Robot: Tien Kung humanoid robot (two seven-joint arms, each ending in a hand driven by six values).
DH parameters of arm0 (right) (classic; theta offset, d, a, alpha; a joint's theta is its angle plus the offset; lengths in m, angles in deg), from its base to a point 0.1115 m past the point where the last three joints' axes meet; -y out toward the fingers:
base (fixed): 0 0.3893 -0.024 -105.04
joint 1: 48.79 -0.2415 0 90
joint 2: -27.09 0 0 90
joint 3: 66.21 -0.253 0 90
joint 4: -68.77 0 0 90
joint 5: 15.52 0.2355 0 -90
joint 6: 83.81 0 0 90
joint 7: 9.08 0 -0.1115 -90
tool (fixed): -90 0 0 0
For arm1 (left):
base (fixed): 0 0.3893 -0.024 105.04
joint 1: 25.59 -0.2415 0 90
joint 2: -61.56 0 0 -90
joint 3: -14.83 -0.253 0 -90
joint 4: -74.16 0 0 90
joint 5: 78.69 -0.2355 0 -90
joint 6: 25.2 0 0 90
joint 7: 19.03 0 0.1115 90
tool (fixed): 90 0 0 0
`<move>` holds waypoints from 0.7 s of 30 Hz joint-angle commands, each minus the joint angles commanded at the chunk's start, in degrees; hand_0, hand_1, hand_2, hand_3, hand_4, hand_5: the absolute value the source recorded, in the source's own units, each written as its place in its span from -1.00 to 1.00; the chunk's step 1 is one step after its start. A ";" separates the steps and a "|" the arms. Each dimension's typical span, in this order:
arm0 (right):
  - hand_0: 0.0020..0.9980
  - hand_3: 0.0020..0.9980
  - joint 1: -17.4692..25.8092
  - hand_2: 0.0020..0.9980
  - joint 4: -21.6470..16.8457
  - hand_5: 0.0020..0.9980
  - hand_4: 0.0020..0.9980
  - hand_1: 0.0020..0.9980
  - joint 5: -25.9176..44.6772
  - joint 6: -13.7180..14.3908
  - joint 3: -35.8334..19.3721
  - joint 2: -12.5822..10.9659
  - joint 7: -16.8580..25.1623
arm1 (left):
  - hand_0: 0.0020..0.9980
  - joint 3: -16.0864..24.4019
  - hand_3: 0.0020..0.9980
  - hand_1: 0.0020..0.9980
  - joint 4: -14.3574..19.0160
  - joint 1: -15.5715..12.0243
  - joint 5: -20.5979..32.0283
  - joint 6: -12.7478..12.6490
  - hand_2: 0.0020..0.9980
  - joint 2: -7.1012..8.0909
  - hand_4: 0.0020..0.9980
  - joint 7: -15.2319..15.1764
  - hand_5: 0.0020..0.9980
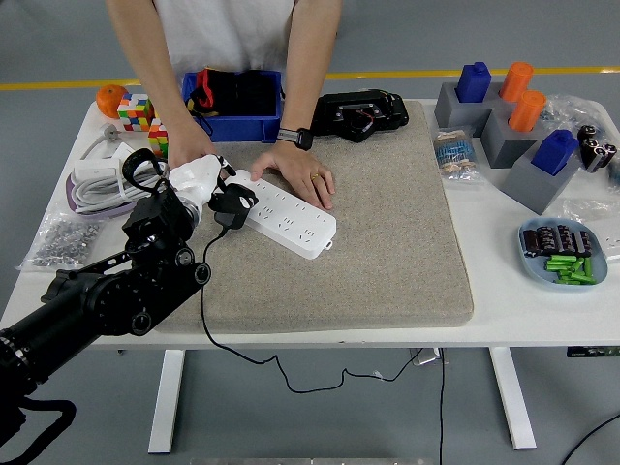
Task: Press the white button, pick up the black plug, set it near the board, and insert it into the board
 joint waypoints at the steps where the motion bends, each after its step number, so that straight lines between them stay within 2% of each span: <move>1: 0.37 0.12 0.01 0.20 0.01 -0.61 0.25 0.22 -0.01 0.00 -0.02 0.02 -0.01 | 0.34 0.16 0.59 0.61 0.25 -0.07 -0.02 -0.14 0.47 0.01 0.70 -0.20 -0.06; 2: 0.37 0.12 0.05 0.20 0.02 -0.61 0.25 0.22 0.00 -0.02 -0.04 0.04 -0.01 | 0.78 0.31 0.88 0.92 0.59 -0.13 -0.01 -0.28 0.90 0.04 0.78 -0.39 0.24; 7: 0.37 0.12 0.09 0.20 0.02 -0.61 0.25 0.22 -0.03 -0.02 -0.13 0.04 -0.02 | 0.78 1.01 0.88 0.92 2.33 -0.77 -0.13 -1.19 0.90 0.40 0.78 -1.13 0.24; 8: 0.37 0.12 0.08 0.20 0.01 -0.61 0.24 0.22 -0.05 -0.01 -0.17 0.06 0.00 | 0.81 1.29 0.92 0.95 3.75 -1.46 -0.55 -1.83 0.93 0.97 0.77 -1.85 0.29; 12: 0.37 0.12 0.08 0.20 0.01 -0.61 0.24 0.22 -0.07 -0.03 -0.17 0.08 0.00 | 0.81 0.87 0.92 0.95 8.20 -3.54 -1.54 -3.23 0.93 3.03 0.77 -4.42 0.29; 13: 0.37 0.12 0.10 0.20 0.01 -0.61 0.24 0.22 -0.07 0.01 -0.29 0.12 0.03 | 0.81 0.28 0.92 0.95 9.69 -4.48 -2.01 -3.42 0.93 4.05 0.77 -5.21 0.29; 14: 0.37 0.12 0.13 0.20 0.00 -0.62 0.24 0.22 -0.09 0.01 -0.35 0.14 0.04 | 0.84 -0.16 0.78 0.92 10.71 -5.21 -2.07 -3.52 0.86 4.81 0.67 -5.69 0.07; 19: 0.37 0.12 0.23 0.20 -0.02 -0.62 0.24 0.22 -0.14 0.03 -0.44 0.14 0.07 | 0.84 -2.02 0.78 0.92 14.97 -8.03 -1.72 -3.35 0.86 8.05 0.67 -6.61 0.07; 20: 0.37 0.12 0.25 0.20 -0.02 -0.62 0.25 0.22 -0.13 0.05 -0.44 0.13 0.09 | 0.84 -2.43 0.66 0.90 15.51 -8.38 -1.56 -3.31 0.78 8.56 0.67 -6.69 0.06; 21: 0.37 0.12 0.26 0.20 -0.02 -0.62 0.25 0.22 -0.13 0.07 -0.43 0.12 0.11 | 0.84 -2.80 0.66 0.90 15.80 -8.61 -1.53 -3.20 0.78 8.92 0.67 -6.65 0.06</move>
